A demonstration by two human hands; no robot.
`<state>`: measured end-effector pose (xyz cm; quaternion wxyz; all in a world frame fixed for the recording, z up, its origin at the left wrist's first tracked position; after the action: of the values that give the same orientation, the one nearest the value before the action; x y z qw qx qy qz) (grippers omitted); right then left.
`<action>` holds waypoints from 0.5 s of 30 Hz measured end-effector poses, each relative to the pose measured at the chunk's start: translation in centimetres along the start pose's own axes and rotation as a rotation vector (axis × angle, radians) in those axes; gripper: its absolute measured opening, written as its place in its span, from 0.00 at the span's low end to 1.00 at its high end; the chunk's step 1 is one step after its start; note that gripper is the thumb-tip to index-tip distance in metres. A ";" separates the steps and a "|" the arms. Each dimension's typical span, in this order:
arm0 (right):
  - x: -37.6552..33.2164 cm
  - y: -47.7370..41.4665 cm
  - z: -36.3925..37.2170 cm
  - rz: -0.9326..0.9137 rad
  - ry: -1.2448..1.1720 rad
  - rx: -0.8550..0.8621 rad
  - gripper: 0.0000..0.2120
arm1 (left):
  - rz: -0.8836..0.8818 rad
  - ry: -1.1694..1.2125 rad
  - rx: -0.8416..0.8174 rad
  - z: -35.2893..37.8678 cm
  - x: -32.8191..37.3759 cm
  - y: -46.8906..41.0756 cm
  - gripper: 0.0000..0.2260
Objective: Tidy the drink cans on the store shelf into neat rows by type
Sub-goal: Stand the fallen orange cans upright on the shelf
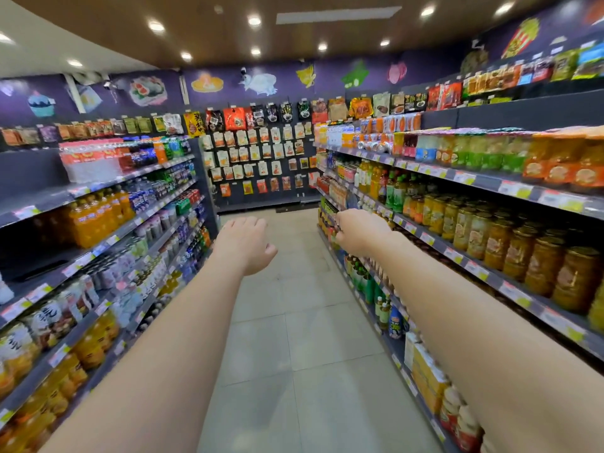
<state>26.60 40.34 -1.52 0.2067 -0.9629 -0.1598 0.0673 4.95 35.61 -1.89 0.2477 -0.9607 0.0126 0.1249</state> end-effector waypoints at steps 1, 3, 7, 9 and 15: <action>1.1 -1.8 0.4 0.002 0.006 0.000 0.15 | 0.000 0.001 0.010 0.3 0.4 -2.2 0.25; 2.9 -5.5 0.9 0.001 0.008 0.013 0.16 | -0.003 0.005 0.050 0.7 1.1 -6.3 0.24; 5.5 -12.2 2.4 0.016 -0.022 0.058 0.18 | 0.013 0.012 0.075 2.7 2.6 -12.8 0.25; 6.1 -14.9 3.7 0.009 -0.027 0.047 0.18 | 0.028 0.000 0.066 4.3 3.0 -15.4 0.25; 7.6 -24.2 7.9 -0.012 0.009 0.029 0.18 | 0.006 -0.002 0.047 10.0 1.8 -24.0 0.26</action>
<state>25.41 66.72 0.99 0.2217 -0.9592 -0.1635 0.0641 6.41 61.57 0.55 0.2700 -0.9544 0.0182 0.1263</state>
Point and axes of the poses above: each hand's wrist, its own y-axis away from the middle knuckle, its own z-axis out of the palm, x = y × z, the point moved 6 cm from there along -y, towards the middle knuckle, and after that the axes turned 7 degrees about x, right-handed, at the moved point
